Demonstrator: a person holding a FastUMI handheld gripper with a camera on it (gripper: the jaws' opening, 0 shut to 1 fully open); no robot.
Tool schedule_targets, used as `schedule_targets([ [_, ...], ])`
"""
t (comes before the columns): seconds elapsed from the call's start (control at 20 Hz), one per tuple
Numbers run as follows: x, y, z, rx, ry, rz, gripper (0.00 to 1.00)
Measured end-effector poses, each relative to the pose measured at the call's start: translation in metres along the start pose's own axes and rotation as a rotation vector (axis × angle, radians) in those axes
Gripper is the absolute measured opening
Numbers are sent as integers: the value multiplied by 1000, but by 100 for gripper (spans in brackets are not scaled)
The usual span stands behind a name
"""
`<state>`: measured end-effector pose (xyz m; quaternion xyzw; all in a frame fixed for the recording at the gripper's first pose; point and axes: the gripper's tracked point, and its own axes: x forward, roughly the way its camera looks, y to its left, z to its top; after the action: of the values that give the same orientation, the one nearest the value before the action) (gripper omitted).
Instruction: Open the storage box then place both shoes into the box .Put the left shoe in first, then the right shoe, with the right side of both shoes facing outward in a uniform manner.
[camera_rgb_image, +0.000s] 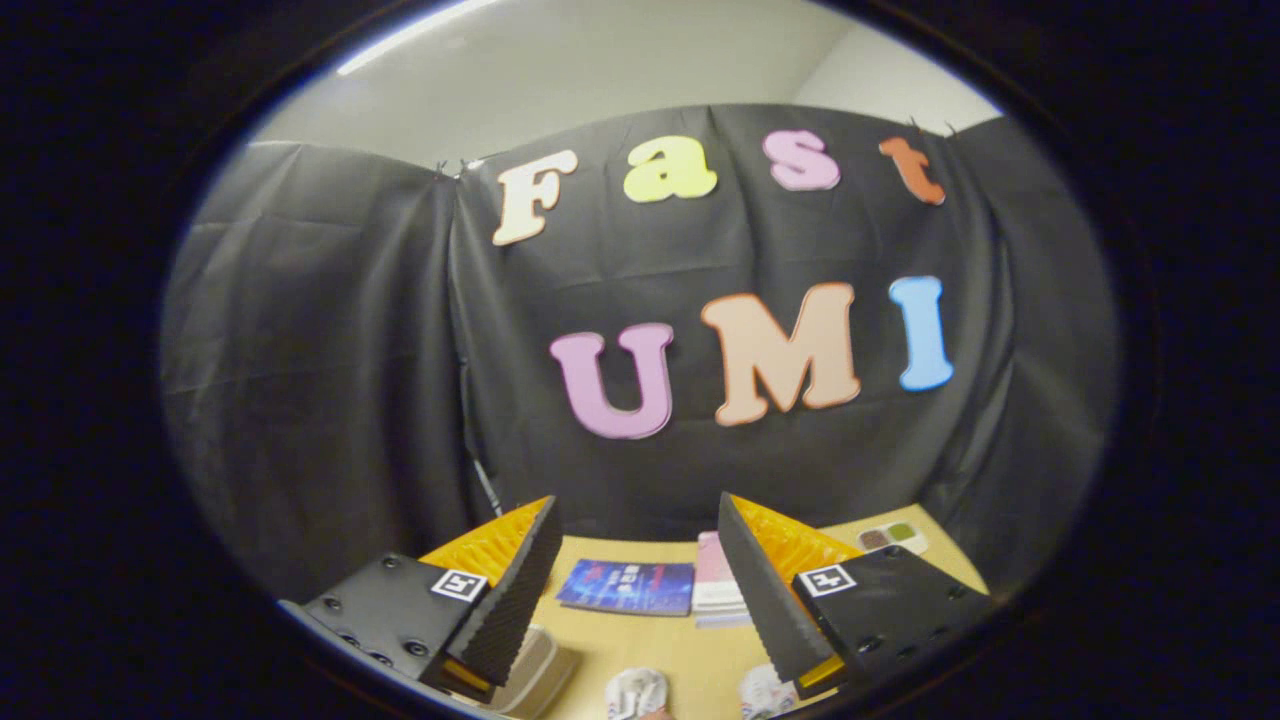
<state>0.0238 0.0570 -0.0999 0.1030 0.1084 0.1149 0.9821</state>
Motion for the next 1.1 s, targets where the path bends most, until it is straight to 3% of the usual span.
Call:
schedule_targets([
  [0.45,34,37,-174,309,382,153,96],
  [0.9,27,74,-299,569,636,228,96],
  [1.1,17,91,-333,698,713,264,97],
])
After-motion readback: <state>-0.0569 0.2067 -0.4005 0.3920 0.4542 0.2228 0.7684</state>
